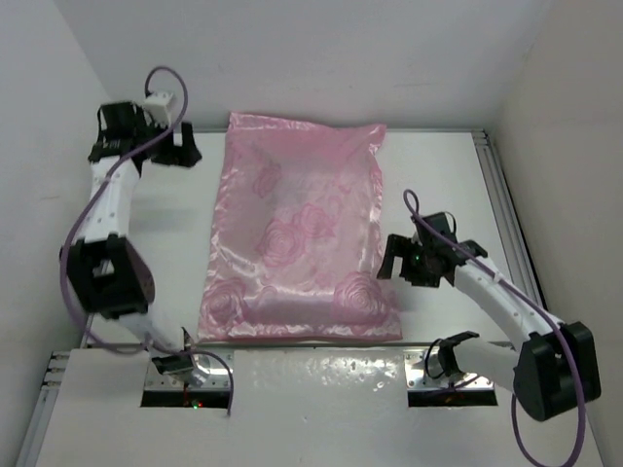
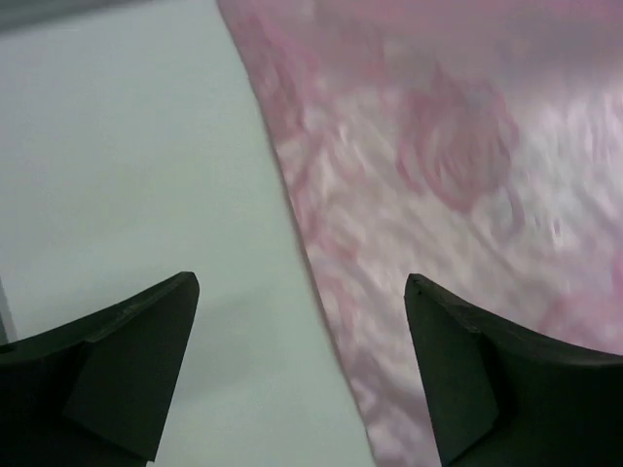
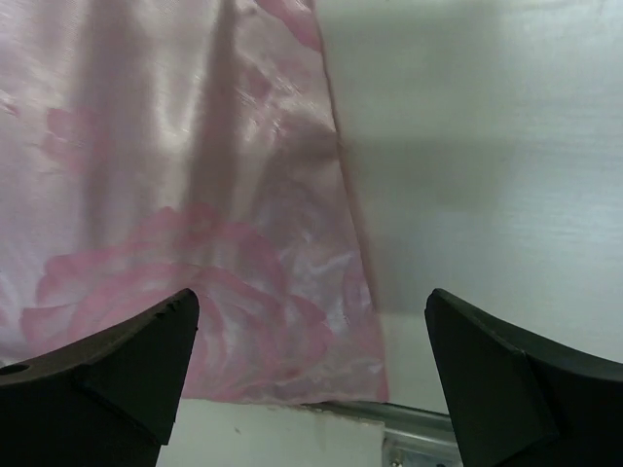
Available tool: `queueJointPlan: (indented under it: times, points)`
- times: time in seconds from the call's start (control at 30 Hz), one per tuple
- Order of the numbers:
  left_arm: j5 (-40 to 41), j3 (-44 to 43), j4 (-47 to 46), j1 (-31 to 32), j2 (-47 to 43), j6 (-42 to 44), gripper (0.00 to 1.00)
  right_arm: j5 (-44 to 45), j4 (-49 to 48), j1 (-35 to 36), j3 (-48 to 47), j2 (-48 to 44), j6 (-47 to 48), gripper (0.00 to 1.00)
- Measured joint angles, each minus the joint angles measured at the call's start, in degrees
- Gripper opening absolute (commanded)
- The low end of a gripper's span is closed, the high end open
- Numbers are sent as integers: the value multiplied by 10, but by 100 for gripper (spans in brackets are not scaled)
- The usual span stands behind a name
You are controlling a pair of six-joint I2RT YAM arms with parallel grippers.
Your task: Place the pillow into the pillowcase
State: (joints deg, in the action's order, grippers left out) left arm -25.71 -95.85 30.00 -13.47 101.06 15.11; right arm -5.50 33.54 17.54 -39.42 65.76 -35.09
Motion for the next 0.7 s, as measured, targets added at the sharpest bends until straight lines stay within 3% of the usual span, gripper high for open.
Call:
queueJointPlan:
  times: [0.07,0.17,0.3,0.37,0.43,0.5,0.57,0.7]
  points:
    - [-22,94,57,-7,-86,42,78,-11,-9,-13,54,-30,-10,90]
    - [-37,228,142,-32,-157,87,76,-31,-23,-31,117,-63,-31,84]
    - [-17,367,221,-53,-155,116,78,-60,-58,-39,178,-76,-59,72]
    - [-10,385,245,-56,-159,122,78,-75,-79,-40,202,-81,-72,70]
    - [-2,384,245,-56,-172,125,79,-82,-87,-42,212,-84,-80,76]
    - [15,380,232,-58,-192,121,79,-77,-95,-53,212,-90,-85,90]
    - [40,377,212,-59,-207,114,80,-66,-90,-76,206,-97,-81,98]
    - [101,377,168,-62,-216,90,81,-21,-39,-147,137,-77,-55,99]
